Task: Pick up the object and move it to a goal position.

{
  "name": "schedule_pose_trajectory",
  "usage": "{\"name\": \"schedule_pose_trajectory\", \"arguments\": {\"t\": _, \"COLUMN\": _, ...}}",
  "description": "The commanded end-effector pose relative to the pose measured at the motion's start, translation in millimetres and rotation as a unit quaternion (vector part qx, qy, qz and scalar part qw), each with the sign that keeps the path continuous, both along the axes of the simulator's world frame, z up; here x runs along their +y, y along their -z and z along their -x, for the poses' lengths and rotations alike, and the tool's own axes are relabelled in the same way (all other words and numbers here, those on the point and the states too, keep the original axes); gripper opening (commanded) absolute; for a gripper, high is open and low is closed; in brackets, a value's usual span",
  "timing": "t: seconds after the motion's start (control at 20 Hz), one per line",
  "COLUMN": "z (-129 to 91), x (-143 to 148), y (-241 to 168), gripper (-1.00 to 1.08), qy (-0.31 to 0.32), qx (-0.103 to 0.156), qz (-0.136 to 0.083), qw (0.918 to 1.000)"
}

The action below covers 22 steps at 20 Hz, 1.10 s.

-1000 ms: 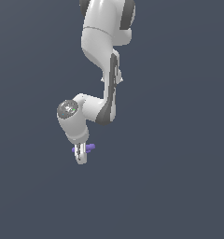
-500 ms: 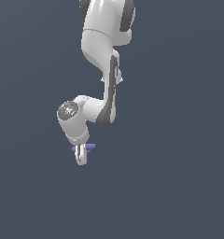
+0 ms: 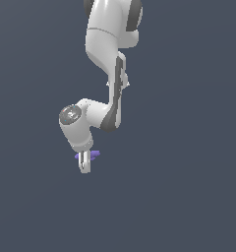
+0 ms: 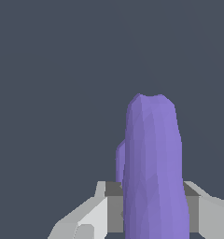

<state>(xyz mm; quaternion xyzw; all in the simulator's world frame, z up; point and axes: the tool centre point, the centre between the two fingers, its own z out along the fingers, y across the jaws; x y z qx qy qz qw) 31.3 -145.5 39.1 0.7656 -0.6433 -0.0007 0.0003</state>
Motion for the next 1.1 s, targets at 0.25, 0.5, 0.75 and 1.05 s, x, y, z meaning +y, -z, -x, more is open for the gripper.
{"name": "schedule_pose_trajectory", "arguments": {"t": 0.25, "z": 4, "x": -13, "y": -40, "gripper": -1.00, "qy": 0.001, "qx": -0.001, "qz": 0.000, "qw": 1.0000}}
{"name": "schedule_pose_trajectory", "arguments": {"t": 0.5, "z": 9, "x": -29, "y": -89, "gripper": -1.00, "qy": 0.001, "qx": -0.001, "qz": 0.000, "qw": 1.0000}}
{"name": "schedule_pose_trajectory", "arguments": {"t": 0.75, "z": 13, "x": -48, "y": -146, "gripper": -1.00, "qy": 0.001, "qx": -0.001, "qz": 0.000, "qw": 1.0000}}
{"name": "schedule_pose_trajectory", "arguments": {"t": 1.05, "z": 17, "x": -68, "y": -204, "gripper": -1.00, "qy": 0.001, "qx": 0.000, "qz": 0.000, "qw": 1.0000}}
